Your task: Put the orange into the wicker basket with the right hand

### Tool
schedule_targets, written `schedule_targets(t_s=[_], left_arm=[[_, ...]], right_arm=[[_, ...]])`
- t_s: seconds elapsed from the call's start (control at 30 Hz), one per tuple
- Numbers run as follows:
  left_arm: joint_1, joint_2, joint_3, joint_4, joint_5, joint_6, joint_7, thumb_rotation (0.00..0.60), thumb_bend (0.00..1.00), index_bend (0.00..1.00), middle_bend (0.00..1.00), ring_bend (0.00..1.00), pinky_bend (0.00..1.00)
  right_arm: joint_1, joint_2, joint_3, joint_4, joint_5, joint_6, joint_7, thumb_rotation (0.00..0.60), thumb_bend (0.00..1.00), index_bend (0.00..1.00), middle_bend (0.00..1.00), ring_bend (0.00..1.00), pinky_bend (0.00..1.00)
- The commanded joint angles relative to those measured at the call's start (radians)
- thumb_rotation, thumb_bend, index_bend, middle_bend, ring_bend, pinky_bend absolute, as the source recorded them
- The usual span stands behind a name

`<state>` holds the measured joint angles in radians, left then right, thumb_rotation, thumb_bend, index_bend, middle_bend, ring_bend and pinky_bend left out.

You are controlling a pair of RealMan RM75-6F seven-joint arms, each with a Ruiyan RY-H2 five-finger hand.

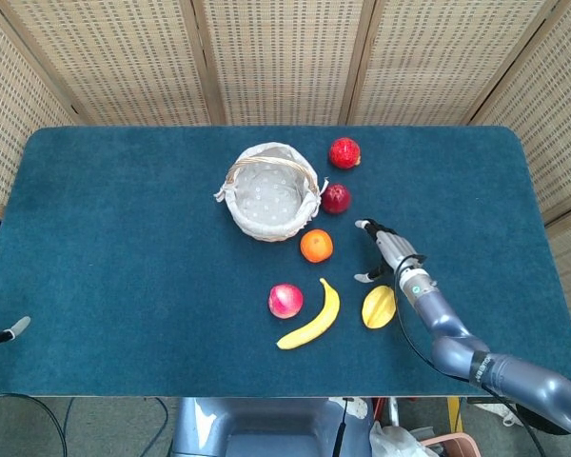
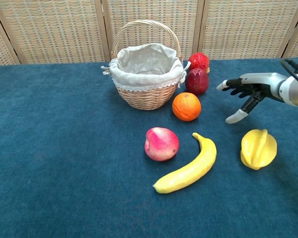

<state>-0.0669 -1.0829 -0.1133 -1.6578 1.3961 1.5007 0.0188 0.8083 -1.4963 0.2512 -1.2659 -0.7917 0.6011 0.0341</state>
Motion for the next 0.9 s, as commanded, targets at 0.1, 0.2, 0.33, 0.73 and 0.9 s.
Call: schedule_targets(t_s=[0.1,0.2,0.33,0.73,0.9], left_arm=[[-0.004,0.002,-0.004,0.004,-0.013,-0.011,-0.007,0.6,0.0,0.0,0.0,0.0,0.0],[-0.007,0.003,-0.007,0.005,-0.02,-0.016,-0.009,0.6,0.0,0.0,0.0,0.0,0.0],[-0.009,0.004,-0.008,0.006,-0.027,-0.02,-0.011,0.6,0.0,0.0,0.0,0.0,0.0],[-0.014,0.007,-0.015,0.012,-0.048,-0.032,-0.024,0.6,0.0,0.0,0.0,0.0,0.0],[-0.013,0.01,-0.01,0.008,-0.039,-0.029,-0.028,0.6,0.0,0.0,0.0,0.0,0.0]], right_arm=[[0.106,-0.098,-0.013,0.069,0.179,-0.035,-0.104,0.6,0.0,0.11,0.04,0.0,0.0],[0.138,-0.125,-0.012,0.088,0.232,-0.028,-0.126,0.6,0.0,0.11,0.05,0.0,0.0],[0.169,-0.162,0.006,0.116,0.288,-0.019,-0.131,0.6,0.0,0.12,0.08,0.0,0.0],[0.192,-0.265,0.068,0.202,0.309,0.116,-0.151,0.6,0.1,0.54,0.61,0.44,0.62],[0.154,-0.158,0.05,0.054,0.292,0.14,-0.192,0.6,0.17,0.55,0.61,0.45,0.62]])
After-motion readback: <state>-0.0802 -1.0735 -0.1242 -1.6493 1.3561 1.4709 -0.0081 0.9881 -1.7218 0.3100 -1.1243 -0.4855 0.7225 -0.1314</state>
